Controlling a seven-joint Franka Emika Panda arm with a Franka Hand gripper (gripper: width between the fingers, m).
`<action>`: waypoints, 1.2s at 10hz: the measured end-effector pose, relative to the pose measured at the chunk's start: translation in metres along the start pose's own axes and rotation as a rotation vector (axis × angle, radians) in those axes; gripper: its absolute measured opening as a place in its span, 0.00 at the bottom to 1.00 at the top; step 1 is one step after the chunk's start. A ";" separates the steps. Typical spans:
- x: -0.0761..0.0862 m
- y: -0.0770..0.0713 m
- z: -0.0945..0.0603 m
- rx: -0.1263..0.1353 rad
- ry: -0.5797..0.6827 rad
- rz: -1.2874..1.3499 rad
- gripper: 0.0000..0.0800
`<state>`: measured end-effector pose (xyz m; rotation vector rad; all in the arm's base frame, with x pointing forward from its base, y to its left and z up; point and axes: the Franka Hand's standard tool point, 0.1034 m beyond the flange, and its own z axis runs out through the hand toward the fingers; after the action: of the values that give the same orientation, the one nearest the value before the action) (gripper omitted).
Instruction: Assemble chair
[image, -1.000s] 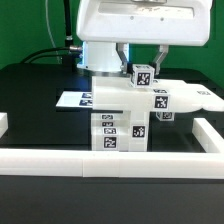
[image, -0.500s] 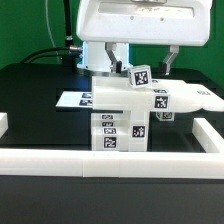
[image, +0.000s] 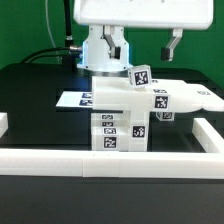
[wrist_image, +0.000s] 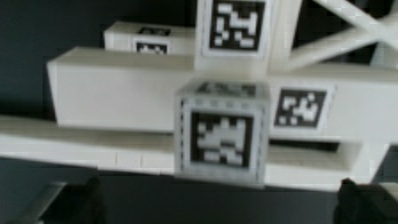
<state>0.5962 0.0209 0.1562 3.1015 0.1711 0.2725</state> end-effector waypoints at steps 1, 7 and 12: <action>-0.002 0.000 0.003 -0.002 -0.007 0.000 0.81; -0.008 0.007 0.002 0.114 -0.074 0.148 0.81; -0.010 0.008 0.006 0.121 -0.075 0.168 0.81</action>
Offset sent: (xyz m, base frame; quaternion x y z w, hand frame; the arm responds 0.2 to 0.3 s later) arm 0.0000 0.0000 0.0000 0.0000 0.0000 0.0000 1.0000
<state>0.5884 0.0123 0.1492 3.2448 -0.0773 0.1544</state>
